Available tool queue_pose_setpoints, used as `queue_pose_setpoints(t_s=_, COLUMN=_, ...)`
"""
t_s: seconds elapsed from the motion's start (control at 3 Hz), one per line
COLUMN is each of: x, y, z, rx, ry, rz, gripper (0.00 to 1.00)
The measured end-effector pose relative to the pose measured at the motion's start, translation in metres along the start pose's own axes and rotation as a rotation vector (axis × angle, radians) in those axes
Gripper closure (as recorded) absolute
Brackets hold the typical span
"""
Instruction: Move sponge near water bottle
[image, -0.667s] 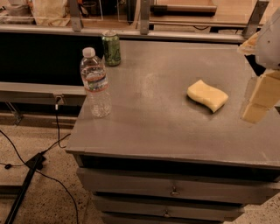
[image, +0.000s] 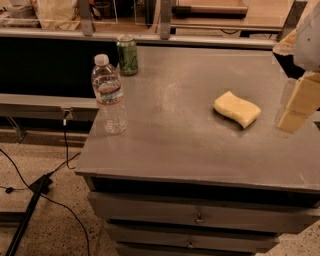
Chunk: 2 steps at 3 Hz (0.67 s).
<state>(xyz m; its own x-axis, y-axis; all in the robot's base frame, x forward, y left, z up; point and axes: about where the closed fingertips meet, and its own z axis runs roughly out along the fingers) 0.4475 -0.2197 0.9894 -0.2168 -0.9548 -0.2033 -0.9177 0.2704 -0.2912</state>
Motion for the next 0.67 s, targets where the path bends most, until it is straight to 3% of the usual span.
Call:
queue_pose_setpoints(t_s=0.33, x=0.009, y=-0.036, z=-0.002, rx=0.028, ry=0.035, rz=0.012, gripper=0.0)
queue_pose_setpoints(t_s=0.67, x=0.027, y=-0.106, z=0.004, rx=0.095, ry=0.033, rz=0.082, gripper=0.0)
